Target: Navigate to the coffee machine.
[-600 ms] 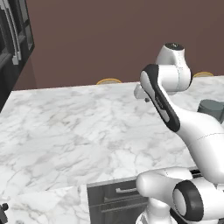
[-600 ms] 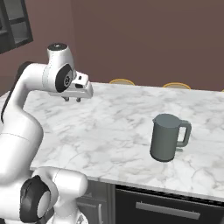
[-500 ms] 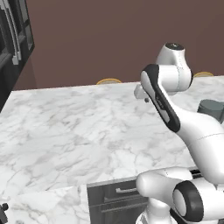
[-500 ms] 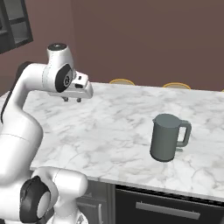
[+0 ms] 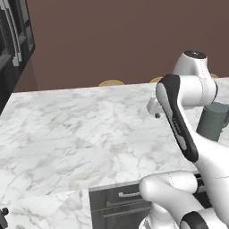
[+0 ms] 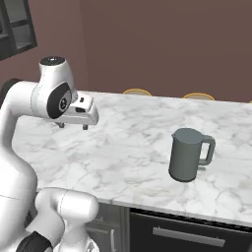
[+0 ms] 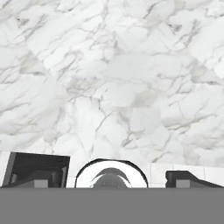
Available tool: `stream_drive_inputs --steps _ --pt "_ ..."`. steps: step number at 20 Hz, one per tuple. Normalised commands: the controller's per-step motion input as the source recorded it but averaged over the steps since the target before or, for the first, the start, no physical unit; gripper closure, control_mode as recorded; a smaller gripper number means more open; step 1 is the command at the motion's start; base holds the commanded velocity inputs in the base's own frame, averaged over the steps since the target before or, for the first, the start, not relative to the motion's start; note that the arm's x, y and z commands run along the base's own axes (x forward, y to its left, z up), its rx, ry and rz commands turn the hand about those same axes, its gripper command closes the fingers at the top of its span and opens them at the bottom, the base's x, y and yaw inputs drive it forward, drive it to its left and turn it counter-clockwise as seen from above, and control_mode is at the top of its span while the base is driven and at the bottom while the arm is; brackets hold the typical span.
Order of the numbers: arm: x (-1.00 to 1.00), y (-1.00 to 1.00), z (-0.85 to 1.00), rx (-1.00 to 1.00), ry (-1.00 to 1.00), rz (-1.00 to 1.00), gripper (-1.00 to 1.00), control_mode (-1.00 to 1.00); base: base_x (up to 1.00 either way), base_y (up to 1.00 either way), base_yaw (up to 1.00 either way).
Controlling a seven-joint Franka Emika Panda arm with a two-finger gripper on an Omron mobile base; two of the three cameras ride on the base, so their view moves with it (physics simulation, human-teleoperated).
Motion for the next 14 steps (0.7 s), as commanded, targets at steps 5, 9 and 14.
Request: stream_drive_inputs --steps 5,9,14 --pt "-0.9 -0.03 -0.31 -0.01 0.0 0.0 -1.0 -1.0 0.0 0.0 0.0" --pt "-0.72 0.0 -0.59 -0.02 0.0 0.0 -1.0 -1.0 0.0 0.0 0.0" --pt "-0.3 0.0 -0.34 0.0 0.0 0.03 -1.0 1.0 -0.19 -0.05 0.03"
